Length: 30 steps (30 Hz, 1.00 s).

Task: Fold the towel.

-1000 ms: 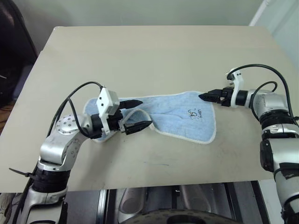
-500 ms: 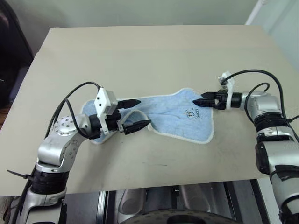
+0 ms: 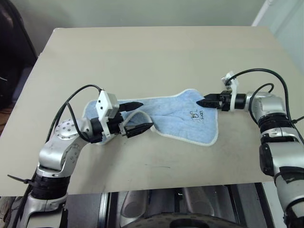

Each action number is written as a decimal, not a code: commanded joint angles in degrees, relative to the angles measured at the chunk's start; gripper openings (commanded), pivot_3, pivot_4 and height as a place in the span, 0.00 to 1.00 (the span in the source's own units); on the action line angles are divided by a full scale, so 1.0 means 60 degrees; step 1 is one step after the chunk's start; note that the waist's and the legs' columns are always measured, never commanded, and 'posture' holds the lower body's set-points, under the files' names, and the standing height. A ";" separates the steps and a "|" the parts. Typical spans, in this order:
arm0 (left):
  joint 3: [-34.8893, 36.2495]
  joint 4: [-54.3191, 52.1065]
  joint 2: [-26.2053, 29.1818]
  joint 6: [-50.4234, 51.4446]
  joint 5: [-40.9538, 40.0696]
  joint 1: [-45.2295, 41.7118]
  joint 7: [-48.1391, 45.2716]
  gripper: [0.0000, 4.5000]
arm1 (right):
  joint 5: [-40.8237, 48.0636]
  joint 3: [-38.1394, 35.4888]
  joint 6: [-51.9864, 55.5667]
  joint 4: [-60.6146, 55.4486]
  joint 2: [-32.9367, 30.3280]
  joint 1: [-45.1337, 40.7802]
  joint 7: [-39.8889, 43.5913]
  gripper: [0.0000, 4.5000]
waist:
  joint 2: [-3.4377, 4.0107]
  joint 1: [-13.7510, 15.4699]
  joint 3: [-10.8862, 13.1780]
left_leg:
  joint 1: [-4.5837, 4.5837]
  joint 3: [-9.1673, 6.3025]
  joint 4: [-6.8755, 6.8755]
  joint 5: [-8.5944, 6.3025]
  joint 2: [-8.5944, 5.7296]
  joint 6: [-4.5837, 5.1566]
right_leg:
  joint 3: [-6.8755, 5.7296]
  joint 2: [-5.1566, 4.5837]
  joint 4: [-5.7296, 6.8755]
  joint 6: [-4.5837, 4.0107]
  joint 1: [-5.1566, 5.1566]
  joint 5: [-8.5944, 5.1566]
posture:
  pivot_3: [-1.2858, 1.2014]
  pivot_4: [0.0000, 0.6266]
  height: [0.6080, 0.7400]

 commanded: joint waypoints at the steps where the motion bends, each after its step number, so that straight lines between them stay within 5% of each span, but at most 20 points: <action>1: 0.0084 -0.0242 -0.0081 -0.0233 -0.0017 -0.0129 0.0051 1.00 | 0.0494 -0.0248 0.0560 -0.1737 -0.0240 0.0370 0.0374 0.55 | 0.0000 -0.0003 0.0000 | -0.0002 0.0000 -0.0001 0.0001 0.0000 -0.0002 | 0.0000 0.0000 0.0003 -0.0003 -0.0004 -0.0002 | 0.52 0.24 0.72; 5: -0.0022 -0.0159 -0.0148 -0.0372 0.0120 -0.0200 0.0061 1.00 | 0.1087 -0.0361 0.1583 -0.3928 -0.0256 0.1061 0.0224 0.25 | 0.0000 -0.0003 0.0000 | 0.0000 -0.0001 -0.0003 0.0008 0.0001 -0.0022 | -0.0007 0.0001 0.0022 -0.0014 -0.0010 -0.0012 | 0.52 0.24 0.72; 18: -0.0231 0.0186 -0.0350 -0.0663 0.0346 -0.0296 -0.0113 1.00 | 0.1107 -0.0564 0.0936 -0.5760 -0.0355 0.2212 -0.1015 0.25 | -0.0001 0.0001 0.0000 | 0.0012 -0.0005 -0.0002 0.0029 -0.0003 -0.0028 | -0.0004 0.0000 0.0062 -0.0021 -0.0012 -0.0018 | 0.52 0.24 0.72; 21: -0.0248 0.0251 -0.0373 -0.0743 0.0367 -0.0311 -0.0145 1.00 | 0.1585 -0.0706 0.1518 -0.6497 -0.0292 0.2569 -0.1158 0.38 | -0.0001 -0.0001 0.0000 | 0.0013 -0.0005 -0.0002 0.0030 -0.0003 -0.0028 | -0.0004 0.0001 0.0063 -0.0021 -0.0012 -0.0018 | 0.52 0.24 0.72; 26: -0.0366 0.0409 -0.0430 -0.0863 0.0446 -0.0321 -0.0215 1.00 | 0.1201 0.0329 0.1377 -0.8139 -0.0360 0.3624 -0.1243 0.74 | -0.0002 -0.0001 -0.0001 | 0.0010 -0.0004 -0.0003 0.0031 -0.0002 -0.0030 | -0.0007 0.0004 0.0061 -0.0015 -0.0009 -0.0029 | 0.52 0.24 0.72; 30: -0.0410 0.0442 -0.0462 -0.0880 0.0482 -0.0374 -0.0247 1.00 | 0.1296 0.0296 0.1392 -0.8253 -0.0216 0.3693 -0.1606 0.74 | -0.0002 -0.0002 -0.0001 | 0.0013 -0.0005 0.0000 0.0033 -0.0003 -0.0026 | -0.0004 0.0004 0.0064 -0.0014 -0.0006 -0.0028 | 0.52 0.24 0.72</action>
